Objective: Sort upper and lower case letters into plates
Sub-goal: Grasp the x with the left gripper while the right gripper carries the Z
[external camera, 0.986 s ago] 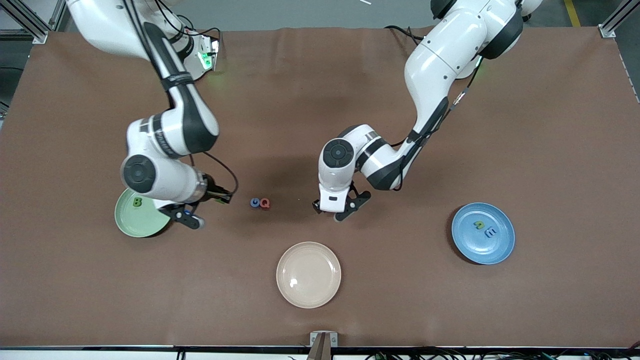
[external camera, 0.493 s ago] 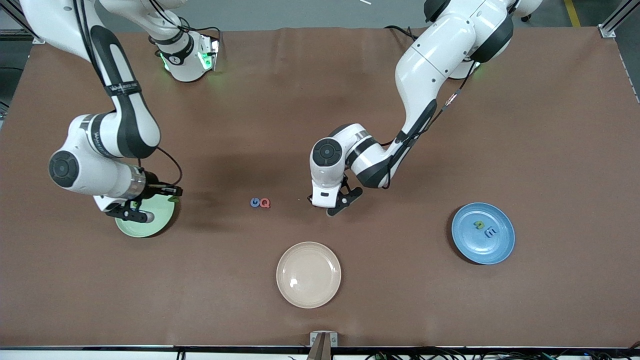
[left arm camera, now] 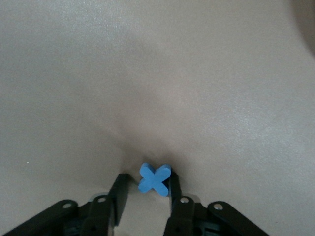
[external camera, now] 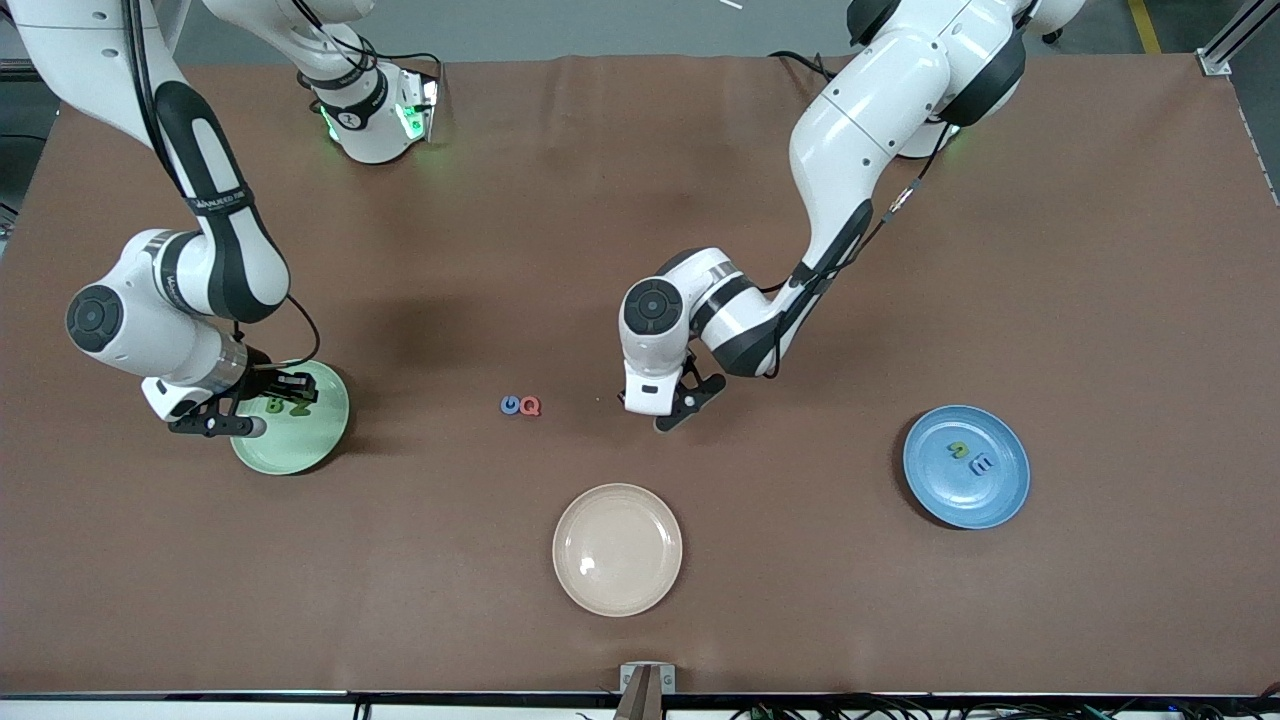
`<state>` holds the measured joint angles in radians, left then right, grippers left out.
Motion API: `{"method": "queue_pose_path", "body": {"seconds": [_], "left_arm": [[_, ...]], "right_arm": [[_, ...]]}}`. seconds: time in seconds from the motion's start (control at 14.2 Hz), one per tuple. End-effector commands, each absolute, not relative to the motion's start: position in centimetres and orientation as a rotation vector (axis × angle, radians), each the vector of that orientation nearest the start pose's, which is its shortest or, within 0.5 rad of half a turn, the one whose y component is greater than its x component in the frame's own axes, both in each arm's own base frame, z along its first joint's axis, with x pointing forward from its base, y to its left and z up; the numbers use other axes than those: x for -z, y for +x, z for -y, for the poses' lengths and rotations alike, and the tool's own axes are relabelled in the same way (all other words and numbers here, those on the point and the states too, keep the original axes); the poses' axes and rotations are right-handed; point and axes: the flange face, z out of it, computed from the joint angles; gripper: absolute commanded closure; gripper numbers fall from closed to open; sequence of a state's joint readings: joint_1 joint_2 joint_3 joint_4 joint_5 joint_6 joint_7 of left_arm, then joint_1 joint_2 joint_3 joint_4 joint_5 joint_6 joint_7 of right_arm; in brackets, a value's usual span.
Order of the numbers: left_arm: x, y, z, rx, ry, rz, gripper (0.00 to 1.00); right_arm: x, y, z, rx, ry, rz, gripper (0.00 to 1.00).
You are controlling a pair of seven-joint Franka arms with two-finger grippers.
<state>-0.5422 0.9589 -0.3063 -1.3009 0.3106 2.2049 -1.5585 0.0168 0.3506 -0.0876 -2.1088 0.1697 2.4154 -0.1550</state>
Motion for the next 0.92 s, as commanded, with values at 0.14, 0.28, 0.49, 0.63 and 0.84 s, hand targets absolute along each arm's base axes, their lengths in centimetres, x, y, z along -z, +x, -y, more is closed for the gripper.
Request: {"method": "queue_pose_path", "body": {"seconds": [0.14,0.28,0.49,0.63,0.84], "left_arm": [[-19.3,55.2,50.2,0.016,-2.932,1.030,0.99],[-21.7,57.5,46.8,0.009,-2.860,1.067,1.00],[-25.2,60.0,42.4,-0.009,-2.815,1.057,1.00],[-26.0,61.8,38.1,-0.028,-2.776,1.086,1.00],[-27.3,63.4,31.7,-0.047,-2.779,1.018,1.00]], "right_arm": [[-21.8,54.5,4.8,-0.038,-3.073,-0.014,0.96],[-21.2,54.1,5.2,-0.070,-3.070,-0.019,0.95],[-20.2,53.5,5.9,-0.135,-3.063,-0.042,0.93],[-19.8,53.4,6.3,-0.144,-3.062,-0.054,0.92],[-19.6,53.4,6.7,-0.148,-3.062,-0.064,0.89]]}}
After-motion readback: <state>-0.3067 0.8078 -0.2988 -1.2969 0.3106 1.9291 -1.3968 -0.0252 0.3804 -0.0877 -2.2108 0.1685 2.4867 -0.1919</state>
